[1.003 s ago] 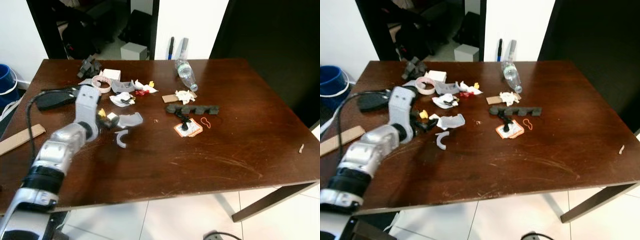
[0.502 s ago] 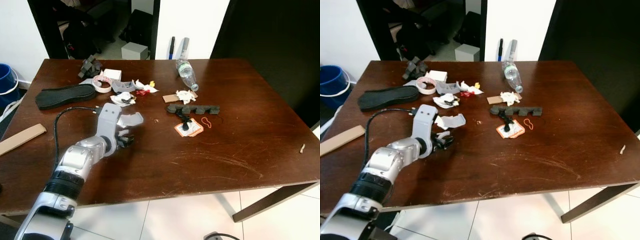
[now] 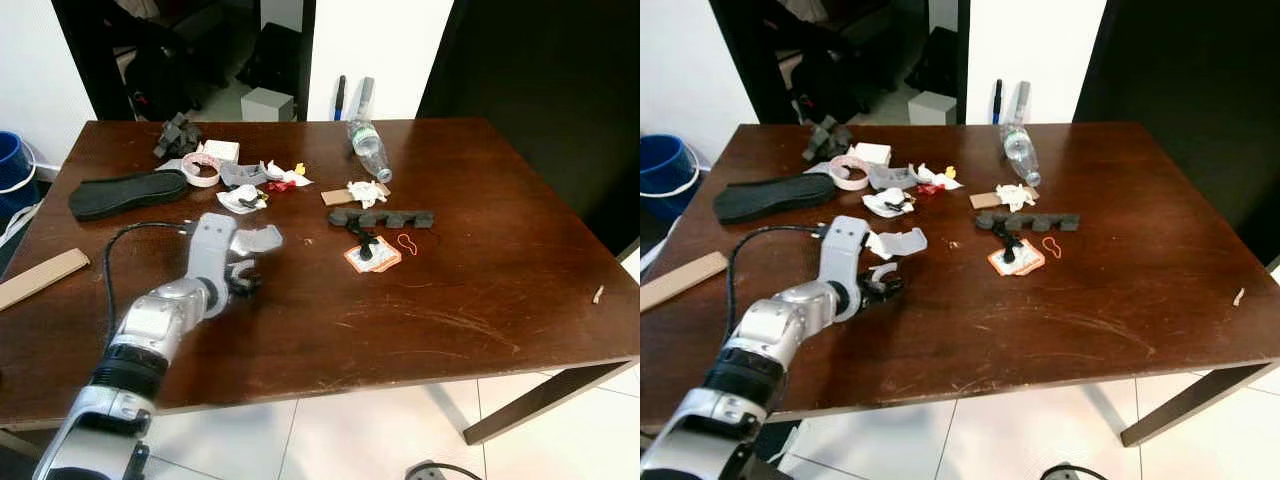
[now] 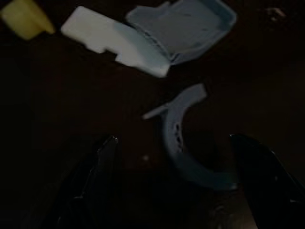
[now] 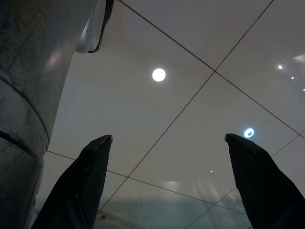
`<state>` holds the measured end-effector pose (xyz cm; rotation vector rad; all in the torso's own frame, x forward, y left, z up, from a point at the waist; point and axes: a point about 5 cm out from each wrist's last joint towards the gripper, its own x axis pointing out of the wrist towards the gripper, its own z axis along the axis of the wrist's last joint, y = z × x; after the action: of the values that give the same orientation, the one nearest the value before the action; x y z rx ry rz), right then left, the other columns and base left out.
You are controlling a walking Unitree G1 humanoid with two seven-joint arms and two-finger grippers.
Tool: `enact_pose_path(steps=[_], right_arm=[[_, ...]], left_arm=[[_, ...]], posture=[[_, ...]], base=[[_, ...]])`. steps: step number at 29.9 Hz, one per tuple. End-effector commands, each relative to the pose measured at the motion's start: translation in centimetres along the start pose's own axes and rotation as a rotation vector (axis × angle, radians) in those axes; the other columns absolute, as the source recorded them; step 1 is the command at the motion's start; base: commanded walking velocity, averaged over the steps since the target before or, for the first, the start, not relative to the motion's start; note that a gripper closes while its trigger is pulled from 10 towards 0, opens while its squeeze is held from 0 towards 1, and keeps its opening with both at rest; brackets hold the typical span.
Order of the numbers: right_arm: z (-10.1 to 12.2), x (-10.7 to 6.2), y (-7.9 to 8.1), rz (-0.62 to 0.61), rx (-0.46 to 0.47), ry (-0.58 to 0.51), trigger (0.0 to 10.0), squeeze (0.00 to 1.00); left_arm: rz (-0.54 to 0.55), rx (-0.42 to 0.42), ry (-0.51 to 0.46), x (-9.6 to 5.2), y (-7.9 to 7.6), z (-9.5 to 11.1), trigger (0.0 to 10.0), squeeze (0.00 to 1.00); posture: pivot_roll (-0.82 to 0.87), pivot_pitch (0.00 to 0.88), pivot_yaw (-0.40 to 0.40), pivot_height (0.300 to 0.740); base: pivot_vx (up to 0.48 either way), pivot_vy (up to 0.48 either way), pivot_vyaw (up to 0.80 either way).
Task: Picking trash to rubbish bin
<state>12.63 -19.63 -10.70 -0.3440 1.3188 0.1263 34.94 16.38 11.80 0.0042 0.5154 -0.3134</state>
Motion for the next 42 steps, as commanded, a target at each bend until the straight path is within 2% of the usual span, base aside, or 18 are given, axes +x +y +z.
enact_pose_path(steps=[1, 3, 4, 5, 6, 9, 13, 15, 28, 30, 31, 35, 36, 37, 38, 39, 40, 42], right_arm=[[-1.0, 0.0, 0.4, 0.04, 0.016, 0.014, 10.0, 0.0], [-1.2, 0.0, 0.0, 0.035, 0.017, 0.017, 10.0, 0.0], [-1.4, 0.0, -0.4, 0.03, 0.017, 0.02, 10.0, 0.0], [-1.5, 0.0, -0.6, 0.027, 0.017, 0.022, 10.0, 0.0], [-1.6, 0.0, -0.8, 0.024, 0.017, 0.024, 10.0, 0.0], [-1.8, -0.1, -1.1, 0.02, 0.017, 0.026, 10.0, 0.0], [-1.8, -0.1, -1.1, 0.019, 0.017, 0.026, 10.0, 0.0], [-1.7, 0.0, -0.4, 0.025, 0.018, 0.023, 10.0, 0.0], [-0.6, 0.0, 1.0, 0.044, 0.018, 0.007, 10.0, 0.0], [-0.5, 0.0, 1.0, 0.04, 0.02, 0.002, 10.0, 0.0], [-0.5, 0.0, 1.0, 0.04, 0.02, 0.002, 10.0, 0.0], [-0.9, 0.0, -0.1, 0.011, 0.045, -0.005, 10.0, 0.0], [-1.0, 0.0, -0.4, 0.005, 0.045, -0.003, 10.0, 0.0], [-1.2, 0.0, -0.7, 0.001, 0.046, -0.001, 10.0, 0.0], [-1.2, 0.0, -0.7, 0.001, 0.046, -0.001, 10.0, 0.0], [-1.4, 0.0, -1.0, -0.012, 0.059, 0.002, 10.0, 0.0], [-1.4, 0.0, -1.0, -0.012, 0.059, 0.002, 10.0, 0.0], [-1.9, -0.1, -1.9, -0.055, 0.137, 0.013, 10.0, 0.0]], left_arm=[[0.057, -0.046, 0.103, 0.1, 1.1, -2.6, 10.0, 0.0], [0.059, -0.065, 0.1, 0.1, 1.2, -2.7, 10.0, 0.0], [0.054, -0.086, 0.1, 0.1, 1.3, -2.8, 6.7, 0.0], [0.05, -0.103, 0.099, 0.2, 1.3, -2.9, 1.0, 0.0], [0.042, -0.117, 0.107, 0.2, 1.3, -3.2, 0.0, 0.0], [0.001, -0.163, 0.122, 0.4, 0.7, -3.8, 0.0, 0.0], [-0.015, -0.176, 0.126, 0.5, 0.5, -4.0, 0.0, 0.0], [-0.04, -0.195, 0.145, 0.8, -0.1, -4.7, 0.0, 0.0], [-0.047, -0.209, 0.152, 0.9, 0.1, -5.1, 0.0, 0.0], [-0.074, -0.192, 0.076, 0.9, -0.1, -4.1, 0.0, 0.0], [-0.074, -0.192, 0.076, 0.9, -0.1, -4.1, 0.0, 0.0], [-0.286, -0.224, -0.279, -0.4, -2.0, 1.1, 0.0, 0.0], [-0.331, -0.238, -0.342, -0.9, -2.3, 2.0, 2.5, 0.0], [-0.365, -0.25, -0.379, -1.3, -2.5, 2.5, 6.6, 0.0], [-0.365, -0.25, -0.379, -1.3, -2.5, 2.5, 6.6, 0.0], [-0.427, -0.261, -0.414, -1.9, -2.9, 3.0, 10.0, 0.0], [-0.427, -0.261, -0.414, -1.9, -2.9, 3.0, 10.0, 0.0], [-0.549, -0.233, -0.452, -3.0, -4.0, 3.3, 10.0, 0.0]], posture=[[0.11, 0.109, -0.016, 0.74], [0.11, 0.108, -0.017, 0.74], [0.11, 0.108, -0.017, 0.74], [0.11, 0.108, -0.019, 0.74], [0.11, 0.108, -0.019, 0.74], [0.11, 0.107, -0.021, 0.74], [0.11, 0.107, -0.021, 0.74], [0.11, 0.106, -0.021, 0.74], [0.11, 0.105, -0.017, 0.74], [0.11, 0.105, -0.017, 0.74], [0.11, 0.105, -0.017, 0.74], [0.11, 0.104, -0.018, 0.74], [0.11, 0.104, -0.018, 0.74], [0.11, 0.104, -0.018, 0.74], [0.11, 0.104, -0.018, 0.74], [0.12, 0.103, -0.025, 0.74], [0.12, 0.103, -0.025, 0.74], [0.12, 0.103, -0.026, 0.74]], base=[[0.0, 0.0, 0.0], [0.0, 0.0, 0.0], [0.0, 0.0, 0.0], [0.0, 0.0, 0.0], [0.0, 0.0, 0.0], [0.0, 0.0, 0.0], [0.0, 0.0, 0.0], [0.0, 0.0, 0.0], [0.0, 0.0, 0.0], [0.0, 0.0, 0.0], [0.0, 0.0, 0.0], [0.0, 0.0, 0.0], [0.0, 0.0, 0.0], [0.0, 0.0, 0.0], [0.0, 0.0, 0.0], [0.0, 0.0, 0.0], [0.0, 0.0, 0.0], [0.0, 0.0, 0.0]])
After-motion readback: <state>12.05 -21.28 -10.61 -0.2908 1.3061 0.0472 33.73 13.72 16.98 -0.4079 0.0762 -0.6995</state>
